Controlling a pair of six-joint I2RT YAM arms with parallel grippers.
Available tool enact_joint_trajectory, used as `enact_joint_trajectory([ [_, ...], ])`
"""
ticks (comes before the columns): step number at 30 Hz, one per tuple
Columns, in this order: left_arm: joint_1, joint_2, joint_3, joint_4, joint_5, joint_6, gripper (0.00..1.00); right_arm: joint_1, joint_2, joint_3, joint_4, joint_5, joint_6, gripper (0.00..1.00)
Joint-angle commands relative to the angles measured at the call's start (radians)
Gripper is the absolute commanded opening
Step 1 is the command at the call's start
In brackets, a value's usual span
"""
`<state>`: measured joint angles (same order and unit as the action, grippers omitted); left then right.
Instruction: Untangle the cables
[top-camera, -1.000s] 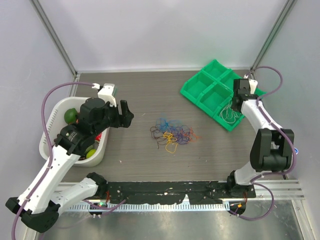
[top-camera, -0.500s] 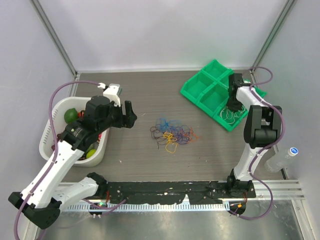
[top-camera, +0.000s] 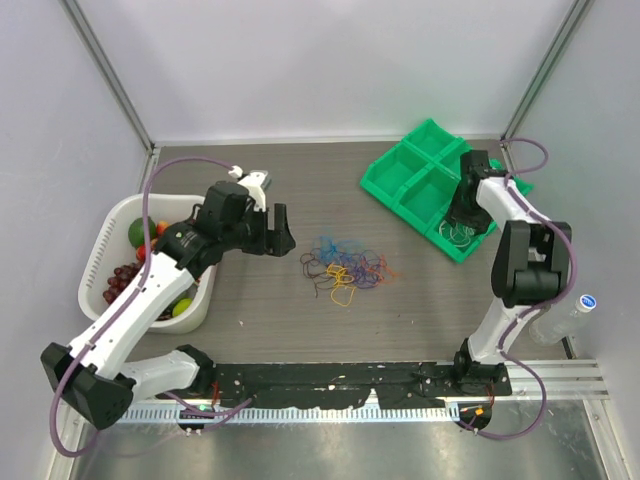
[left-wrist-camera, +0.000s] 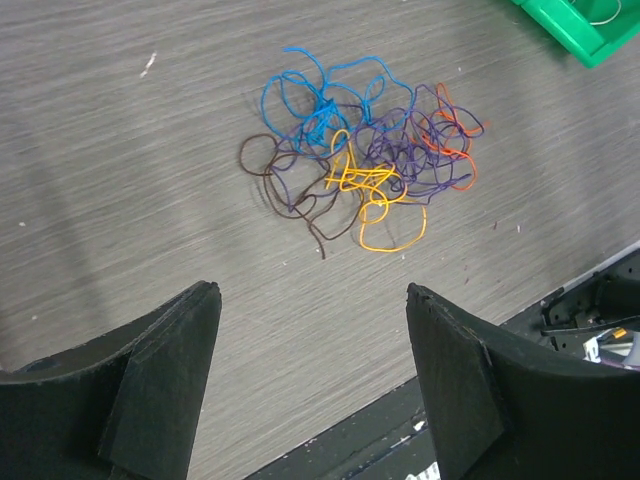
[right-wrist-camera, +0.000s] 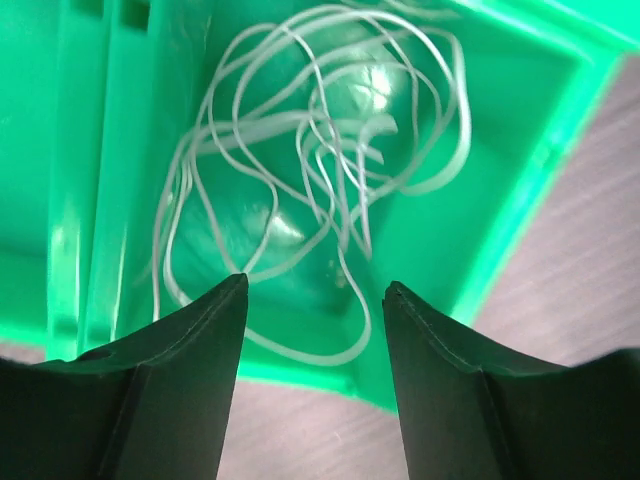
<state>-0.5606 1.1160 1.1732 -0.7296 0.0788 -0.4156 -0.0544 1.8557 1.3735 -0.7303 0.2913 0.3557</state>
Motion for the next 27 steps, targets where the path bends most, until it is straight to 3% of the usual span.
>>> enact_joint_trajectory([
  [1,0.004,0.054,0.023,0.076,0.075,-0.043,0.79,0.002,-0.247,-0.056,-0.038,0.008,-0.014,0.62],
  [5,0.004,0.143,0.028,0.091,0.139,-0.089,0.77,0.054,-0.38,-0.12,-0.04,0.026,-0.029,0.63],
  [7,0.004,0.2,0.034,0.095,0.186,-0.107,0.74,0.135,-0.412,-0.14,-0.009,-0.064,-0.069,0.63],
  [9,0.004,0.266,0.039,0.096,0.235,-0.118,0.69,0.235,-0.435,-0.183,0.075,-0.257,-0.15,0.62],
  [10,0.004,0.295,0.045,0.096,0.26,-0.123,0.66,0.267,-0.438,-0.23,0.107,-0.426,-0.161,0.61],
  [12,0.004,0.369,0.058,0.088,0.308,-0.124,0.61,0.402,-0.431,-0.283,0.205,-0.562,-0.158,0.6],
  [14,0.004,0.434,0.075,0.085,0.322,-0.115,0.57,0.479,-0.418,-0.313,0.247,-0.592,-0.149,0.58],
  [19,-0.001,0.547,0.106,0.125,0.4,-0.12,0.44,0.559,-0.365,-0.364,0.337,-0.737,-0.098,0.43],
  [21,-0.019,0.587,0.121,0.14,0.436,-0.112,0.4,0.582,-0.352,-0.385,0.364,-0.739,-0.069,0.38],
  [24,-0.028,0.611,0.135,0.134,0.36,-0.112,0.39,0.597,-0.374,-0.422,0.416,-0.683,-0.029,0.38],
  [27,-0.013,0.616,0.138,0.116,0.268,-0.138,0.53,0.597,-0.383,-0.436,0.442,-0.591,0.017,0.41],
])
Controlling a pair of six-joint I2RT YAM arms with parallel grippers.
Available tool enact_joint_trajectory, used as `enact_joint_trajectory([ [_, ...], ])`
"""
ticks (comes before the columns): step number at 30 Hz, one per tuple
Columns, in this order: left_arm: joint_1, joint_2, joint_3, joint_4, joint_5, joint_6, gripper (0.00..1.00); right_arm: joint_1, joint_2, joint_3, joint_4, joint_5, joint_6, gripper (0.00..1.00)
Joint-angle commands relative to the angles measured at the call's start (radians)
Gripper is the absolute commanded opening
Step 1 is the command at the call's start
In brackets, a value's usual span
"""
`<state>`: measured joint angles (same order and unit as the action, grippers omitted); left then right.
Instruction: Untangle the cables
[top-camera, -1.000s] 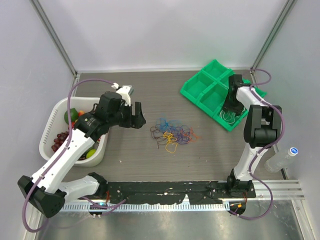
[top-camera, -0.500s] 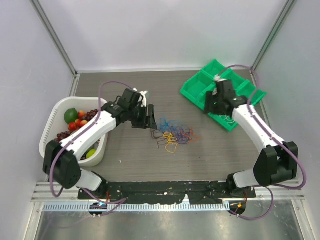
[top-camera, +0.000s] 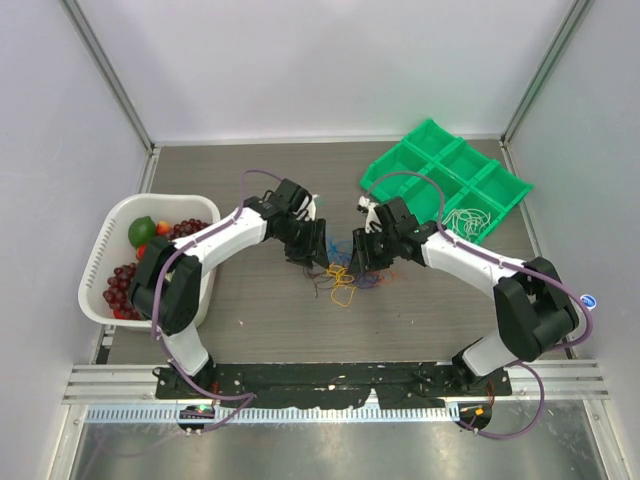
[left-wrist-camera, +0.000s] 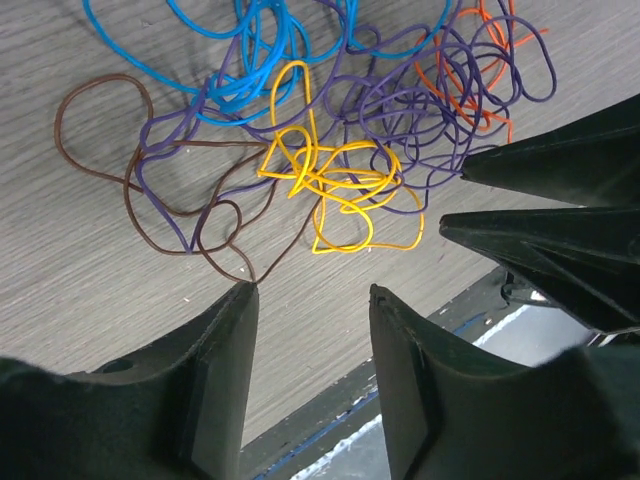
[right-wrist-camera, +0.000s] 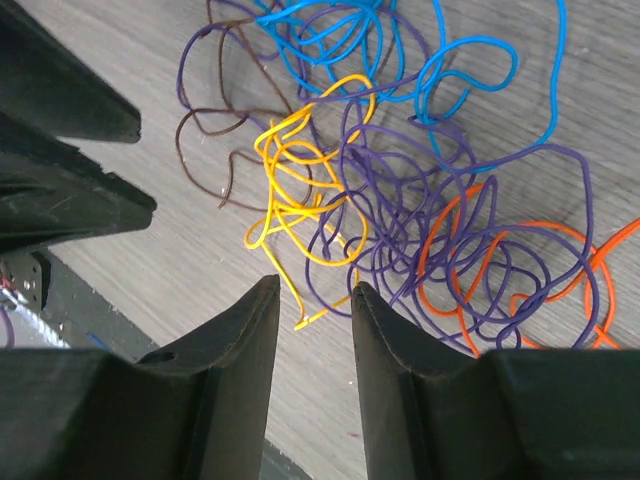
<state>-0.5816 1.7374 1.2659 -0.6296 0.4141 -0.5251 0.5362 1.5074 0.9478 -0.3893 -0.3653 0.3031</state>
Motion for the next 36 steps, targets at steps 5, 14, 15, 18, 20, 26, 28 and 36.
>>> enact_joint_trajectory([
  [5,0.016,0.016,0.029,-0.015,-0.11,-0.038,0.61,0.007,0.059,0.089,0.125,0.092,0.129,0.45],
  [14,0.016,0.105,0.023,-0.048,-0.109,-0.02,0.52,0.007,0.151,0.166,-0.023,0.261,0.079,0.47],
  [15,0.016,0.114,0.02,-0.05,-0.113,-0.015,0.51,0.007,0.152,0.158,-0.034,0.284,0.065,0.47],
  [18,0.02,0.126,0.007,-0.061,-0.142,-0.004,0.41,0.007,0.169,0.14,-0.06,0.302,0.013,0.47],
  [20,0.023,0.099,-0.008,-0.062,-0.175,0.002,0.31,0.016,0.174,0.12,-0.04,0.264,-0.007,0.46],
  [26,0.048,-0.065,-0.082,-0.088,-0.305,0.028,0.03,0.132,0.229,0.15,0.001,0.125,-0.032,0.45],
  [28,0.055,-0.123,-0.111,-0.102,-0.327,0.037,0.0,0.16,0.234,0.17,0.0,0.127,-0.032,0.45],
  [36,0.057,-0.321,-0.221,-0.122,-0.339,0.025,0.0,0.163,0.152,0.287,-0.169,0.404,-0.104,0.57],
])
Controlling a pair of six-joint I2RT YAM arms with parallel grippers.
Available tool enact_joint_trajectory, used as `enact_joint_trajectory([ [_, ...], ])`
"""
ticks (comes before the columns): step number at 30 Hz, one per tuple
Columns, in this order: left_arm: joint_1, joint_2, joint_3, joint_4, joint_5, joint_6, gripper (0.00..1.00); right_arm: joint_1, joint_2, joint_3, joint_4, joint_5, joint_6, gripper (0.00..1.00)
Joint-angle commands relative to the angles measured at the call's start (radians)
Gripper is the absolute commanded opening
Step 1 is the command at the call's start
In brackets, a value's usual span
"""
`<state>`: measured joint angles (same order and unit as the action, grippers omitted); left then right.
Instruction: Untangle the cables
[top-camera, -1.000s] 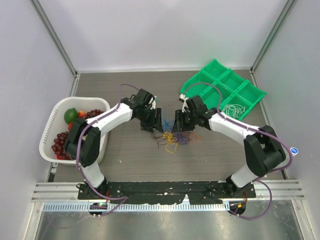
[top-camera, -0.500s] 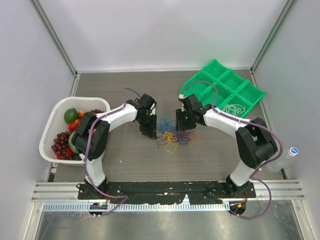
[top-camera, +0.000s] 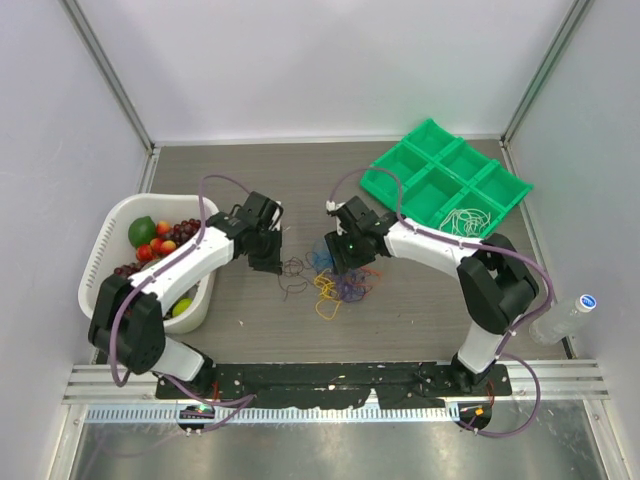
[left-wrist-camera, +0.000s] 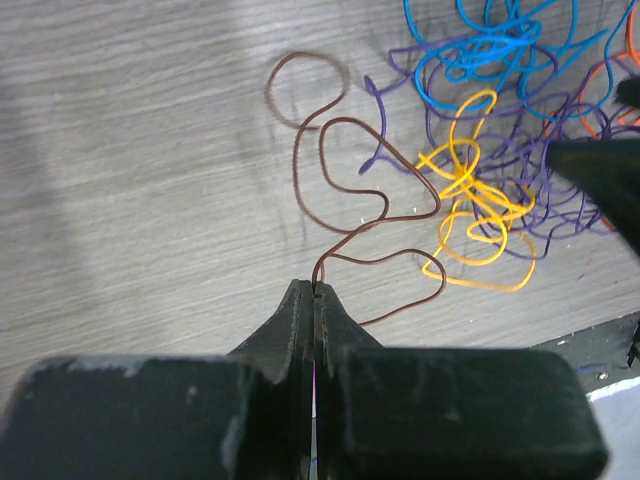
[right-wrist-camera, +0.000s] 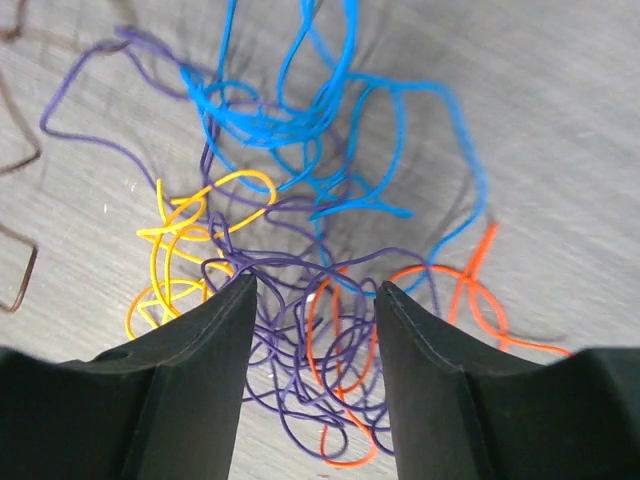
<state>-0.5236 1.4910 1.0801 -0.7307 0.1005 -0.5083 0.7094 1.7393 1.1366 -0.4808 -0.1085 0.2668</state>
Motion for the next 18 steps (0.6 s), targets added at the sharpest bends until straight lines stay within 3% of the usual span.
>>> enact_joint_trajectory([
  [1,-0.001,-0.096,-0.032,-0.022,-0.028,0.005,0.0,-0.01,-0.092,0.104,-0.082,0.148,-0.077,0.59],
  [3,-0.001,-0.126,-0.02,-0.027,-0.033,0.005,0.0,-0.008,-0.106,0.117,-0.068,0.124,-0.078,0.61],
  [8,-0.001,-0.196,0.047,-0.033,-0.01,0.013,0.0,-0.01,-0.092,0.132,0.066,-0.204,-0.017,0.62],
  [13,-0.001,-0.268,0.133,-0.039,-0.03,0.024,0.0,-0.022,-0.141,0.121,0.264,-0.358,0.071,0.62],
  [18,-0.001,-0.33,0.185,0.023,-0.001,0.025,0.0,-0.134,-0.257,0.127,0.356,-0.497,0.127,0.64],
])
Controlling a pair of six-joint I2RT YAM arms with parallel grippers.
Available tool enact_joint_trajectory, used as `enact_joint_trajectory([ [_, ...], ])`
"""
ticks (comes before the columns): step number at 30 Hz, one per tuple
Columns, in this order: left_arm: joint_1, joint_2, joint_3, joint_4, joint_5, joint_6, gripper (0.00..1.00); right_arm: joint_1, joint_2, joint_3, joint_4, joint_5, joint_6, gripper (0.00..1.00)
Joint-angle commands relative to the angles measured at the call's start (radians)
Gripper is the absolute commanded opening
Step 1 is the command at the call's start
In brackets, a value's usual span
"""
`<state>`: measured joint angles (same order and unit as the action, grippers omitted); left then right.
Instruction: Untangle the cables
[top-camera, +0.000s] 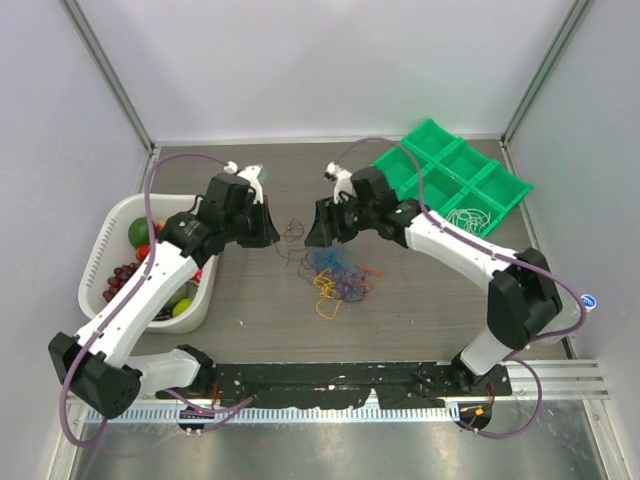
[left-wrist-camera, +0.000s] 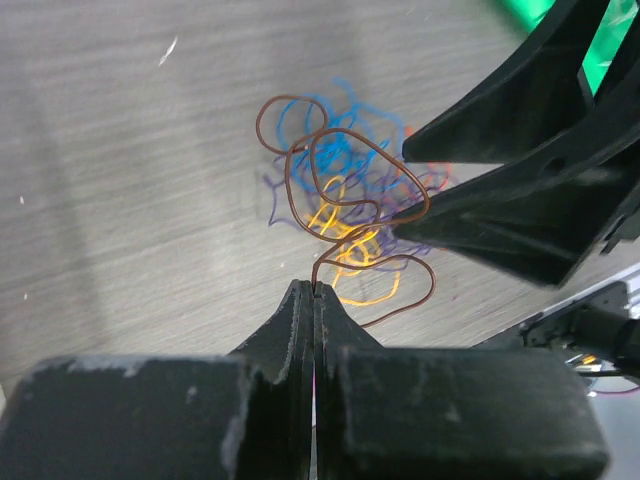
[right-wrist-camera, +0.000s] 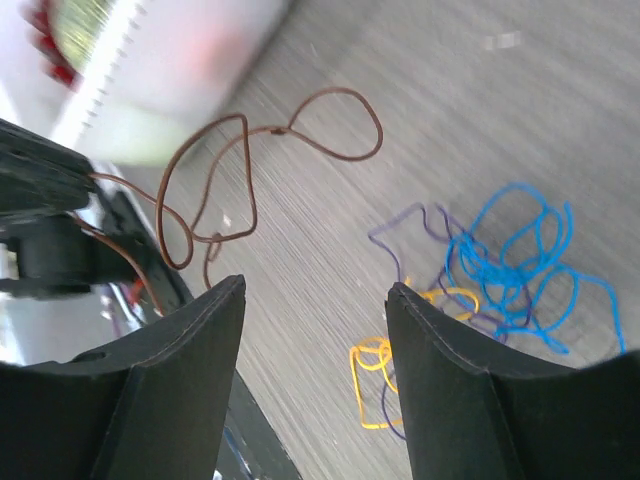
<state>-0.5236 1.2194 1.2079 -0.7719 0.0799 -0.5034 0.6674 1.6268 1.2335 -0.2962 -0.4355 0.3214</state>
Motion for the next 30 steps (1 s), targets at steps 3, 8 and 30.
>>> enact_joint_trajectory([
  [3,-0.001,-0.061,0.074,0.105,0.082,0.031,0.0,-0.161,-0.189,0.092,0.19,-0.212,0.085,0.68],
  [8,-0.001,-0.061,0.085,0.174,0.204,0.029,0.0,-0.187,-0.148,0.221,0.193,-0.343,0.114,0.71],
  [30,0.007,-0.05,0.114,0.31,0.316,-0.079,0.0,0.004,-0.169,0.095,0.018,-0.231,-0.13,0.71],
])
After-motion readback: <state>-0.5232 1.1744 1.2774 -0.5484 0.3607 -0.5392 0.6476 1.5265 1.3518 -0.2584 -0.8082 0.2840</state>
